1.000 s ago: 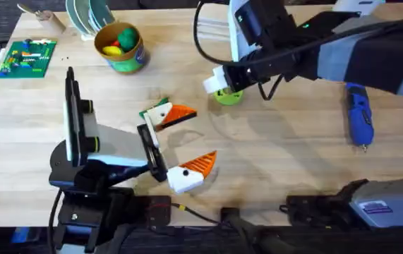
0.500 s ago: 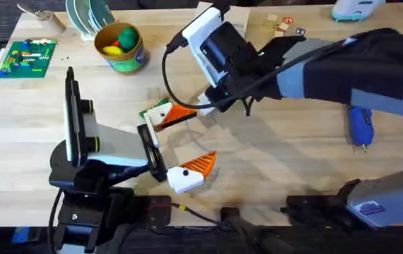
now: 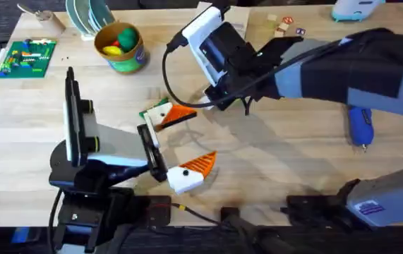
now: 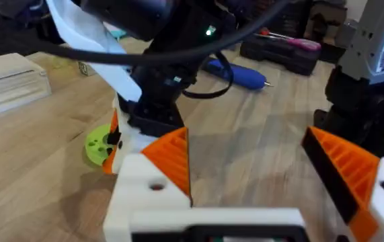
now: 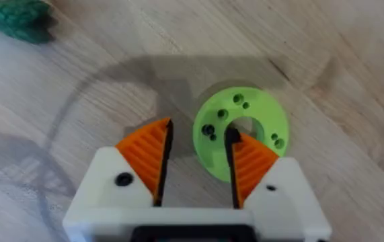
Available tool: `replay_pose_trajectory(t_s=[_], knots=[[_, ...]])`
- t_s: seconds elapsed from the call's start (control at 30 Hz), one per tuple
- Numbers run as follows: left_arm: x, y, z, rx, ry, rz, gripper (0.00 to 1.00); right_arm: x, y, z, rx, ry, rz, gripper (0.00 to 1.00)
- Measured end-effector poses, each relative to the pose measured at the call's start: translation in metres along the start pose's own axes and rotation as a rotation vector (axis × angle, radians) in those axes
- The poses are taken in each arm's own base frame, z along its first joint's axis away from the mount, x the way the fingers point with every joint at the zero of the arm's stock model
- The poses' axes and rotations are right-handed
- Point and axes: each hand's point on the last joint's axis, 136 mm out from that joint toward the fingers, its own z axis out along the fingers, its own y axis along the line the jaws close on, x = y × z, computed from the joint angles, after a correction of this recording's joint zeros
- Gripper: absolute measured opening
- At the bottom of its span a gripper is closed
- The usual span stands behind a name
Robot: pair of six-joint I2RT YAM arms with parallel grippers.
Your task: Pick up the gripper from the table and insert it into the empty holder that is missing its gripper. Then pick up a screw, insert it into the mounting hole, and use the screwdriver to tighten it. Finally, clean up the table by picking up the vegetable and placing it into the bucket.
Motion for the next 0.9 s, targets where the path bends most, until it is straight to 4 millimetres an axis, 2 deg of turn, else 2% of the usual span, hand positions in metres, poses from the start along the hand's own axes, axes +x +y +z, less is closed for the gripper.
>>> replay_pose_trajectory(t_s=[0.17,0.47,0.57,0.6,0.77,0.9], knots=[[0.000,0.000,0.000,0.000,0.000,0.000,0.993,0.005,0.000,0.010,0.010,0.023,-0.006,0.462],[0.000,0.000,0.000,0.000,0.000,0.000,0.993,0.001,-0.003,0.010,0.029,0.008,-0.004,0.350],[0.000,0.000,0.000,0.000,0.000,0.000,0.993,0.001,-0.006,0.010,0.044,0.008,-0.004,0.275],[0.000,0.000,0.000,0.000,0.000,0.000,0.993,0.001,-0.008,0.010,0.054,0.007,-0.004,0.213],[0.000,0.000,0.000,0.000,0.000,0.000,0.993,0.000,-0.009,0.010,0.065,0.003,-0.004,0.031],[0.000,0.000,0.000,0.000,0.000,0.000,0.993,-0.001,-0.010,0.010,0.067,0.003,-0.003,0.011]])
